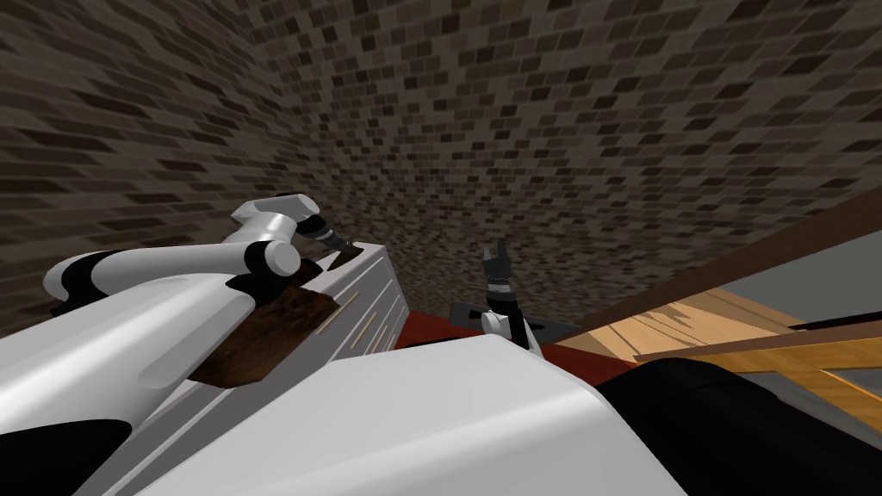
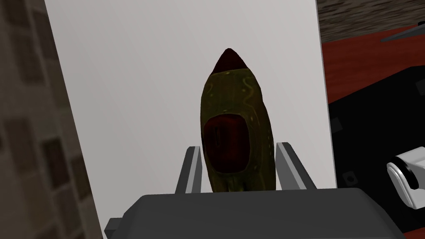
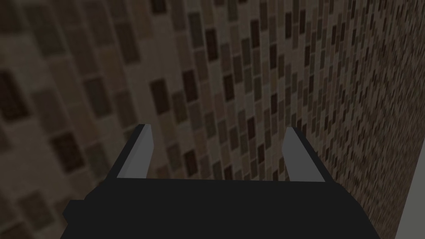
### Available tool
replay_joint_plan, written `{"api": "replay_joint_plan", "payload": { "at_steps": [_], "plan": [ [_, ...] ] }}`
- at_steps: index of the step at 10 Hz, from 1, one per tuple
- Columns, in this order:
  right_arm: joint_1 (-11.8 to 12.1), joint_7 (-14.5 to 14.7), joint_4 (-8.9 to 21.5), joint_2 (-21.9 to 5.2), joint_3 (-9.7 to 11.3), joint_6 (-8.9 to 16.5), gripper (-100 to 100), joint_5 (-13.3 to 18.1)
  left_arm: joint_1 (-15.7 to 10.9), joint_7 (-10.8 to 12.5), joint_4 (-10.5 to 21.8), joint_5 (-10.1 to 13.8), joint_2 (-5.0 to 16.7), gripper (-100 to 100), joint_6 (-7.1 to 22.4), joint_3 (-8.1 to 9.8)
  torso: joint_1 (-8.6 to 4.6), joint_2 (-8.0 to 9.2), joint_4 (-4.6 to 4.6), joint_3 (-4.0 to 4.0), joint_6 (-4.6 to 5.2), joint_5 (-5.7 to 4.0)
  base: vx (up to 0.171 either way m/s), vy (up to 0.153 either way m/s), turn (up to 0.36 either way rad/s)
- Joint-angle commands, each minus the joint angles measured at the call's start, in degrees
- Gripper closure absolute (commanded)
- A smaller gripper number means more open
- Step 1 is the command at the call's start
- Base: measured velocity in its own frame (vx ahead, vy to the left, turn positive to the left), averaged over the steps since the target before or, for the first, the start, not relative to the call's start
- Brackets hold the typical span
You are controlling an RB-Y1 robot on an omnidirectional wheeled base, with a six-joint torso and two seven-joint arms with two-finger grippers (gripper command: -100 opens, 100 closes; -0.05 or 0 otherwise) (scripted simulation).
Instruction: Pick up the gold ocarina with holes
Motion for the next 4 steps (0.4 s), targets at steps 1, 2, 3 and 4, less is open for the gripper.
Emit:
{"api": "replay_joint_plan", "payload": {
  "at_steps": [1, 2, 3, 4],
  "plan": [
    [0.00, 0.00, 0.00, 0.00, 0.00, 0.00, 0, 0.00, -0.27, -0.01, -1.48, 0.11, 0.31, 100, 1.81, -0.07, 0.00, 0.00, 0.00, 0.00, 0.00, 0.00, -0.007, -0.019, 0.056],
    [0.00, 0.00, 0.00, 0.00, 0.00, 0.00, 0, 0.00, -0.27, -0.01, -1.48, 0.11, 0.31, 100, 1.81, -0.07, -0.03, 0.04, 0.01, 0.02, 0.01, 0.00, -0.004, -0.012, 0.008],
    [0.00, 0.00, 0.00, 0.00, 0.00, 0.00, 0, 0.00, -0.71, -0.30, -0.40, 0.00, 0.46, 100, 1.14, -0.17, -0.04, 0.03, 0.00, 0.02, 0.05, 0.00, 0.000, 0.000, 0.000],
    [0.00, 0.00, 0.00, 0.00, 0.00, 0.00, 0, 0.00, -0.72, -0.27, -0.46, 0.00, 0.45, 0, 1.26, -0.17, -0.02, 0.01, -0.01, 0.00, 0.05, 0.01, 0.000, 0.000, 0.000]
  ]
}}
